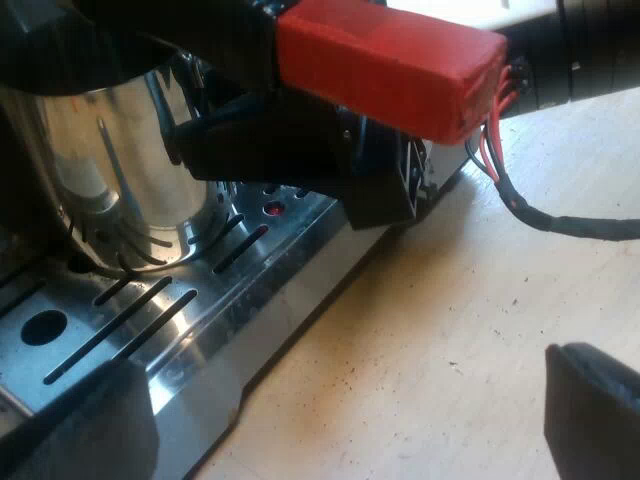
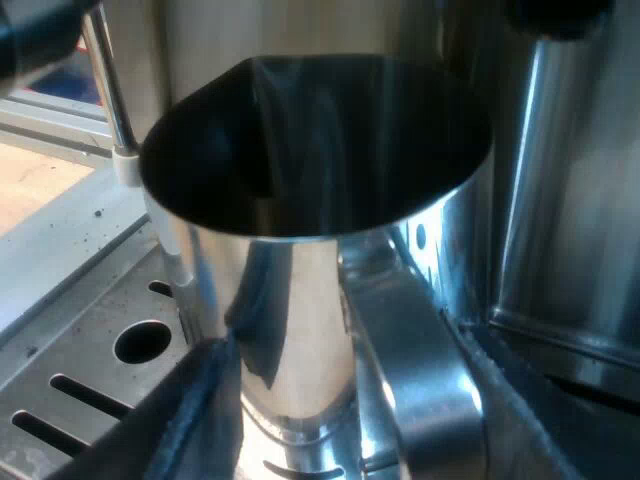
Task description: Place mug into machine
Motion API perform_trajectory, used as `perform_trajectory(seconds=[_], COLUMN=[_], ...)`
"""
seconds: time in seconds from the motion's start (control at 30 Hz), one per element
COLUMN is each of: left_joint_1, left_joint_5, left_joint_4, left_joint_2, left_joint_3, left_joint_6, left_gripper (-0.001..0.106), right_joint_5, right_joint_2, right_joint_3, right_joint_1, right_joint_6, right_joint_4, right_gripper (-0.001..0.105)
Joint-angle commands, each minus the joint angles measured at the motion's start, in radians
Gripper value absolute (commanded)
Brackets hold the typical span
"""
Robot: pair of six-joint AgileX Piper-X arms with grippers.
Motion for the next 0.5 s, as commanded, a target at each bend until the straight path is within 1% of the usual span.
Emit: perform_trajectory(seconds=[0.03, 0.13, 0.17, 0.23, 0.33, 0.43, 0.47, 0.5], left_joint_1=[-0.006, -0.006, -0.006, -0.006, -0.006, -0.006, -0.001, 0.004], left_joint_5=[0.014, 0.014, 0.014, 0.014, 0.014, 0.014, 0.014, 0.014], left_joint_4=[-0.013, -0.013, -0.013, -0.013, -0.016, -0.014, -0.013, -0.011], left_joint_2=[0.000, 0.000, 0.000, 0.000, 0.000, -0.006, -0.010, -0.017], left_joint_3=[-0.002, -0.002, -0.002, -0.005, -0.008, -0.011, -0.015, -0.023], left_joint_6=[-0.002, -0.002, -0.002, -0.002, 0.000, 0.000, 0.000, 0.000], left_gripper=[0.080, 0.080, 0.080, 0.080, 0.080, 0.080, 0.080, 0.080], right_joint_5=[-0.012, -0.014, -0.003, 0.015, 0.018, 0.014, 0.014, 0.014], right_joint_2=[-0.001, -0.017, -0.030, -0.062, -0.121, -0.155, -0.189, -0.193], right_joint_3=[-0.006, -0.006, -0.006, -0.003, 0.000, 0.000, 0.000, 0.000], right_joint_1=[-0.004, 0.000, -0.001, -0.001, -0.001, -0.001, -0.001, -0.001], right_joint_6=[-0.004, 0.002, 0.028, 0.057, 0.061, 0.061, 0.061, 0.061], right_joint_4=[-0.014, 0.015, 0.048, 0.125, 0.282, 0.365, 0.419, 0.424], right_gripper=[0.048, 0.048, 0.048, 0.048, 0.048, 0.048, 0.048, 0.048])
